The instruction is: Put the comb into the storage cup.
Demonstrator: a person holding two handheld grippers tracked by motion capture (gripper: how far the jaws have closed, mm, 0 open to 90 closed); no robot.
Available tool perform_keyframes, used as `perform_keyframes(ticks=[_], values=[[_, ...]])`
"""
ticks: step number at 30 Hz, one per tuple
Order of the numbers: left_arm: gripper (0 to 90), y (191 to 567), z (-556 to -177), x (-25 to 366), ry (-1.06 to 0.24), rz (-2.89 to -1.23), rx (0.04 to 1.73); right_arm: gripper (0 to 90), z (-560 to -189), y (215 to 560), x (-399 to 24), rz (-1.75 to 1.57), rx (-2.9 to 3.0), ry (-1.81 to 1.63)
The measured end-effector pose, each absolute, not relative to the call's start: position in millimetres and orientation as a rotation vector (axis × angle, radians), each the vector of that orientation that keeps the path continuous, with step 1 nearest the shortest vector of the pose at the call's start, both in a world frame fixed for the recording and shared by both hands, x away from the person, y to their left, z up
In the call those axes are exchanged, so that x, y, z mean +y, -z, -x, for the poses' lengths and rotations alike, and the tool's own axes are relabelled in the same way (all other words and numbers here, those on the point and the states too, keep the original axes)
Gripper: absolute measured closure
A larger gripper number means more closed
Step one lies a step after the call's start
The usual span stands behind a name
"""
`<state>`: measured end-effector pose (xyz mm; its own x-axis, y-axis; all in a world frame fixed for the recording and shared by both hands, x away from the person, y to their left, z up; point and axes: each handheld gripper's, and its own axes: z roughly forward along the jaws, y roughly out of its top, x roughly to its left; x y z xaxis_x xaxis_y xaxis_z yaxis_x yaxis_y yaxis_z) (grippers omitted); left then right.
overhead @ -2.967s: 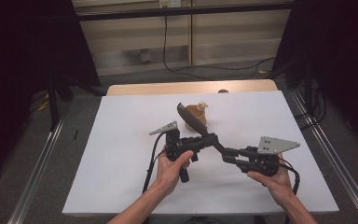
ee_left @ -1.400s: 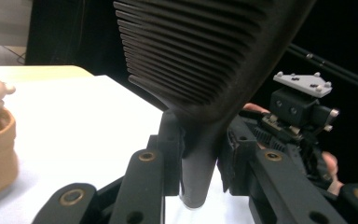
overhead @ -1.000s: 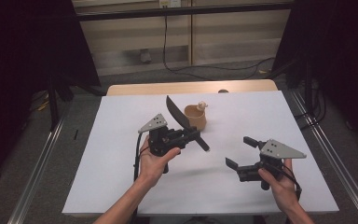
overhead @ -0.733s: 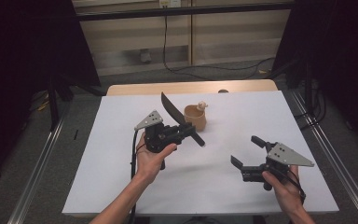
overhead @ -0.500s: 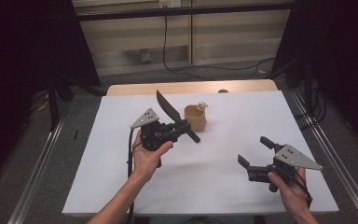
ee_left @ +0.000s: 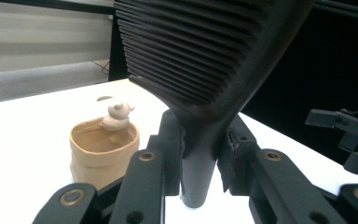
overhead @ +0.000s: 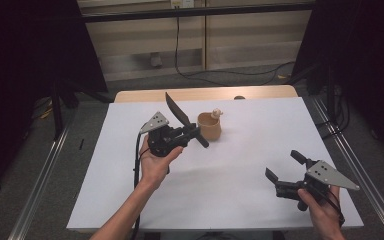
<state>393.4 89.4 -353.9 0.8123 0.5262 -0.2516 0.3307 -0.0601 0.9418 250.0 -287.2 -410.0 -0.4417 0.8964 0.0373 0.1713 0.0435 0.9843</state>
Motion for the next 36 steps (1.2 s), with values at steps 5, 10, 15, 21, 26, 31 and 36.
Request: perform_keyframes(ticks=[5,10,15,21,26,31,36], values=[[73.0,357.6,-397.6,87.9,-0.202,-1.671,0.698,0.4,-248.4,417.2,-293.4,-1.104,1.667,-1.432],[73.0,356.0,-404.3,88.2,-0.211,-1.663,0.717,0.6,-248.7,421.3,-301.8,-1.166,1.616,-1.410],[73.0,350.5,-409.9,91.2,-0.248,-1.662,0.727,0.7,-245.9,422.5,-306.9,-1.172,1.598,-1.398],[73.0,352.8,-413.3,88.0,-0.263,-1.655,0.737,0.7,-243.6,423.7,-304.9,-1.166,1.593,-1.382],[73.0,348.3,-420.0,87.4,-0.278,-1.651,0.747,1.3,-244.0,424.0,-307.3,-1.176,1.568,-1.385],[73.0,342.5,-426.8,86.4,-0.291,-1.639,0.747,0.5,-244.2,426.3,-307.0,-1.179,1.579,-1.390],[73.0,333.5,-433.5,86.0,-0.304,-1.634,0.745,0.5,-244.4,427.2,-306.6,-1.176,1.586,-1.395]])
